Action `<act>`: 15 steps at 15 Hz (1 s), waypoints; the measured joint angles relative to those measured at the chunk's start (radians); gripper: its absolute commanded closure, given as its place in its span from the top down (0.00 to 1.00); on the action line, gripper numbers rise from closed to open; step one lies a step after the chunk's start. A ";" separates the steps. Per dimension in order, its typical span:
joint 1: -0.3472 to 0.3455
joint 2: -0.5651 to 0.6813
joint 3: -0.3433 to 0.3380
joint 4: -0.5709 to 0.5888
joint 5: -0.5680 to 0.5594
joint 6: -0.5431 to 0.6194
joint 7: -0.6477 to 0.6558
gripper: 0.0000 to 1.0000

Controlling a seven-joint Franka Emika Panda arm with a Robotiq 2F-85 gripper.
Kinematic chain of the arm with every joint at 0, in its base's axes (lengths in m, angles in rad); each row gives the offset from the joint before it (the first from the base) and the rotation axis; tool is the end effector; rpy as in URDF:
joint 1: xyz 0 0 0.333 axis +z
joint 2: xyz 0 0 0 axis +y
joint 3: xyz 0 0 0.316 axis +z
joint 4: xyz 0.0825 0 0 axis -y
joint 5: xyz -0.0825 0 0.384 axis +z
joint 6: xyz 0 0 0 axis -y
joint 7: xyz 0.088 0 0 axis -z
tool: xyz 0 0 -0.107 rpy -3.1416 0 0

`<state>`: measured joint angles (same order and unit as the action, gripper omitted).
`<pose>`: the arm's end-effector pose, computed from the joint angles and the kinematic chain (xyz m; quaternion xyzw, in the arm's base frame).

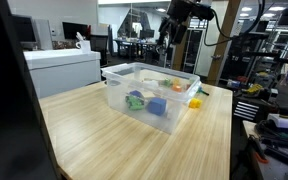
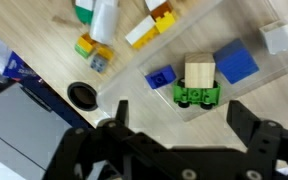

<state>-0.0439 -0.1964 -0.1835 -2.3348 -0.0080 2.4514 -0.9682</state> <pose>0.4909 -0.1159 0.4457 0.9203 0.3591 0.1359 0.0745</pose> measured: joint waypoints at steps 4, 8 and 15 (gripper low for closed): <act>-0.115 0.108 -0.094 0.045 -0.005 0.070 0.057 1.00; -0.205 0.248 -0.139 0.098 -0.055 0.092 0.174 1.00; -0.292 0.493 -0.096 0.307 -0.062 -0.048 -0.043 1.00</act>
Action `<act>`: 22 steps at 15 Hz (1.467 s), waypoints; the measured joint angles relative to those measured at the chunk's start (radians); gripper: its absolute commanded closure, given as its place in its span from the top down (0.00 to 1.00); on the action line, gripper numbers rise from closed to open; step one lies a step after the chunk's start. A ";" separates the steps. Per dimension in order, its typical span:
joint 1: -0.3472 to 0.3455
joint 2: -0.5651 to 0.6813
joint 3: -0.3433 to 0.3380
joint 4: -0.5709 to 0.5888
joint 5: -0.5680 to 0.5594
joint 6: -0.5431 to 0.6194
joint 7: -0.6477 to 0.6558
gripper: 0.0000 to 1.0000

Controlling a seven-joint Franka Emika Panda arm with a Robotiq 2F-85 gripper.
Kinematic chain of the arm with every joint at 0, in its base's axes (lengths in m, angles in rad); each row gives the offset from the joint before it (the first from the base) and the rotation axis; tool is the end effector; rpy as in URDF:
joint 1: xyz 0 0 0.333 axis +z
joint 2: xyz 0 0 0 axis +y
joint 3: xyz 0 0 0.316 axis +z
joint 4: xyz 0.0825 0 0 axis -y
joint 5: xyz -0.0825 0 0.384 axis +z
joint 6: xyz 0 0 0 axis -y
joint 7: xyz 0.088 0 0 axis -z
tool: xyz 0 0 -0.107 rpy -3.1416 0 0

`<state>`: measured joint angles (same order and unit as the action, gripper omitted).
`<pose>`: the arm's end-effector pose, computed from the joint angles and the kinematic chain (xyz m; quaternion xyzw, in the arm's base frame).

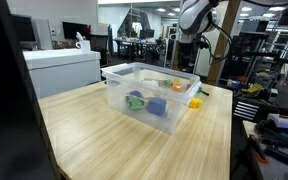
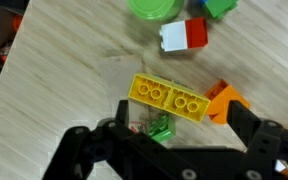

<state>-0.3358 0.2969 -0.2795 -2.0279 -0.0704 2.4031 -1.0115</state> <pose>0.4962 -0.3445 0.3152 0.9705 0.2280 -0.0170 0.0765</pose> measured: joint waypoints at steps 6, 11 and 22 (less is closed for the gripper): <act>-0.031 0.062 0.078 0.046 0.000 0.000 -0.281 1.00; -0.067 0.095 0.122 0.038 0.018 0.000 -0.522 1.00; -0.119 0.163 0.106 0.044 0.018 -0.018 -0.694 0.34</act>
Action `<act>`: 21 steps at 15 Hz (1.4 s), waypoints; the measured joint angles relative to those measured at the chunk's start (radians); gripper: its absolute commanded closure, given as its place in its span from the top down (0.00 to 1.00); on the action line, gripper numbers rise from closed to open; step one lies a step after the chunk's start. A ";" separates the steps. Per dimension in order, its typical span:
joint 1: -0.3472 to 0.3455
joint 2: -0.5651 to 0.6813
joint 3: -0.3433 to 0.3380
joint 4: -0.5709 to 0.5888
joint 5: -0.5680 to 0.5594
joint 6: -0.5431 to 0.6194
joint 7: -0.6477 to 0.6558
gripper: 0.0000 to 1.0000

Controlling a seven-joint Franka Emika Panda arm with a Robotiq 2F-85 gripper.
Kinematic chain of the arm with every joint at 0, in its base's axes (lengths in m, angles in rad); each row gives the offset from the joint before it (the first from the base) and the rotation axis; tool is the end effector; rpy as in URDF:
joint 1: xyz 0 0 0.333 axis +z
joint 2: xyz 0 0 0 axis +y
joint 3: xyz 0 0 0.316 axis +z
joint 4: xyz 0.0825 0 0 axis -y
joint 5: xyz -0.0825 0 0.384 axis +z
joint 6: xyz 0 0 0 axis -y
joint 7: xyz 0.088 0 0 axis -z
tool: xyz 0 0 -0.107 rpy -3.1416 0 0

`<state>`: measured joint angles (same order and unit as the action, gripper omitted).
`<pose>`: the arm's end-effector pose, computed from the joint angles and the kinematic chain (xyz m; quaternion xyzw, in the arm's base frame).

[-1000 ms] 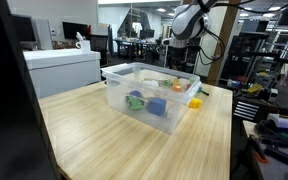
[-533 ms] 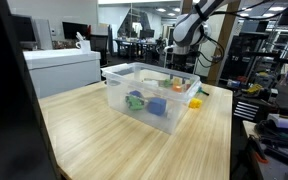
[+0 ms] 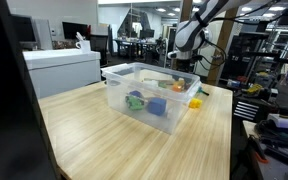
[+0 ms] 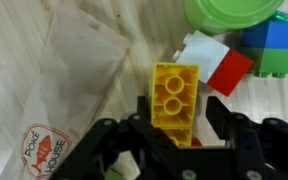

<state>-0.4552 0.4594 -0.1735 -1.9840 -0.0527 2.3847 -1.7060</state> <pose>0.4918 -0.3547 0.2305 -0.8424 -0.5353 0.0620 0.0024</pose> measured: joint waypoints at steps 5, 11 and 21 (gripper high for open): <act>0.046 -0.021 -0.018 0.001 -0.011 -0.004 0.137 0.13; 0.147 -0.130 -0.045 0.005 -0.107 -0.006 0.416 0.13; 0.373 -0.556 0.123 -0.177 -0.016 -0.077 0.468 0.61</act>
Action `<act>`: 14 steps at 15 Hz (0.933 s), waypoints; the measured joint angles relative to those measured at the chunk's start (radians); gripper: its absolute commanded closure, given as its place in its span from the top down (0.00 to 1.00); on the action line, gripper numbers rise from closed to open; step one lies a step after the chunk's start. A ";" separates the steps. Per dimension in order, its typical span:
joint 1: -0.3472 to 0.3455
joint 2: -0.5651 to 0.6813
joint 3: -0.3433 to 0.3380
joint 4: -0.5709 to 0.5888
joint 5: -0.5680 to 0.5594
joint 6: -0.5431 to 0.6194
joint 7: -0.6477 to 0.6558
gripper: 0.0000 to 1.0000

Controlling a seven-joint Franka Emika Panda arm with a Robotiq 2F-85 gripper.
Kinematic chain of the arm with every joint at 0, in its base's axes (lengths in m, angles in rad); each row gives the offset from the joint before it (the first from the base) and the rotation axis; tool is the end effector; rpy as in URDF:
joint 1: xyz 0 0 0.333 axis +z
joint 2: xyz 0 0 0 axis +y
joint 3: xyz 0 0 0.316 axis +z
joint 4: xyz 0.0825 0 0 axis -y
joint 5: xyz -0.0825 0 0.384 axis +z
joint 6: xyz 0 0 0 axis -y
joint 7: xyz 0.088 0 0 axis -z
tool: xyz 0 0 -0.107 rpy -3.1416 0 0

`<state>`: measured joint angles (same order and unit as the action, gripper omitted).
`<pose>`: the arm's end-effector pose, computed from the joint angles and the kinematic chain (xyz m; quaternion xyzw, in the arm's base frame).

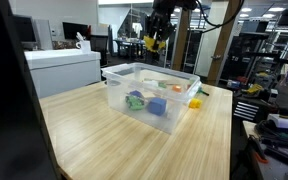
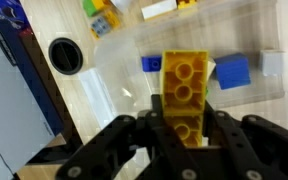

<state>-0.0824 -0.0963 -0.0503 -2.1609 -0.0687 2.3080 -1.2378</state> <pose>0.5352 -0.0733 0.4634 0.8341 0.5374 0.0777 0.0966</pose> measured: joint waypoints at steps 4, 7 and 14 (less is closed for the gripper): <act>0.062 -0.087 0.006 -0.112 0.006 -0.002 0.021 0.81; 0.055 -0.069 -0.025 -0.112 0.010 -0.001 0.118 0.99; -0.086 0.112 -0.182 0.003 0.009 0.055 0.242 1.00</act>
<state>-0.1688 0.0158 -0.2322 -2.1581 -0.0592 2.3627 -0.9957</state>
